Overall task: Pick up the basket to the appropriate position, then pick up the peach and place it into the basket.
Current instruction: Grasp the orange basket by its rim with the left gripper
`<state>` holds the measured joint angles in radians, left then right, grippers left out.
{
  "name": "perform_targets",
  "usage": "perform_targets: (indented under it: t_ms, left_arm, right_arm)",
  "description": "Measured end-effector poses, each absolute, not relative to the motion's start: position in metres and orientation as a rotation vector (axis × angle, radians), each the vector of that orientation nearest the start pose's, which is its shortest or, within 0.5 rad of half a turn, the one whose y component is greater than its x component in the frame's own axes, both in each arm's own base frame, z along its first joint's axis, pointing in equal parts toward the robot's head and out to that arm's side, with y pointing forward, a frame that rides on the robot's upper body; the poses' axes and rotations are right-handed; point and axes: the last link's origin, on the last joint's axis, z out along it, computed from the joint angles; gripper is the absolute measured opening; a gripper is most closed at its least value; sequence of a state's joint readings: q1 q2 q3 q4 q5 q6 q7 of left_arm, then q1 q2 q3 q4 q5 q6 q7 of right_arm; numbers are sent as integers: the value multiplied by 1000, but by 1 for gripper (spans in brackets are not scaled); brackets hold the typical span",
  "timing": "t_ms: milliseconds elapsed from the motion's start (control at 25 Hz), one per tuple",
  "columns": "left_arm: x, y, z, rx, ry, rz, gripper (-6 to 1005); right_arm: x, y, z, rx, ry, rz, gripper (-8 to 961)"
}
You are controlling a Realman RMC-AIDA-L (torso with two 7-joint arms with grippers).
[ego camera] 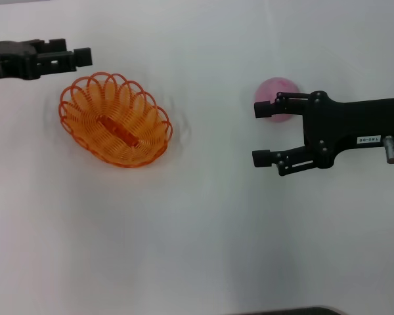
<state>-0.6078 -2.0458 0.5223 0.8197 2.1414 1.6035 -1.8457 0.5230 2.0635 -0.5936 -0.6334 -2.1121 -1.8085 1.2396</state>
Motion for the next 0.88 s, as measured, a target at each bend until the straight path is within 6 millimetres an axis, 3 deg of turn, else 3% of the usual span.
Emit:
perform_targets:
  t_ms: [400, 880]
  left_arm:
    - [-239, 390, 50, -2553, -1122, -365, 845]
    - [-217, 418, 60, -2500, -1151, 0, 845]
  right_arm:
    - [262, 297, 5, -2900, 449, 790, 958]
    - [268, 296, 4, -2885, 481, 776, 957]
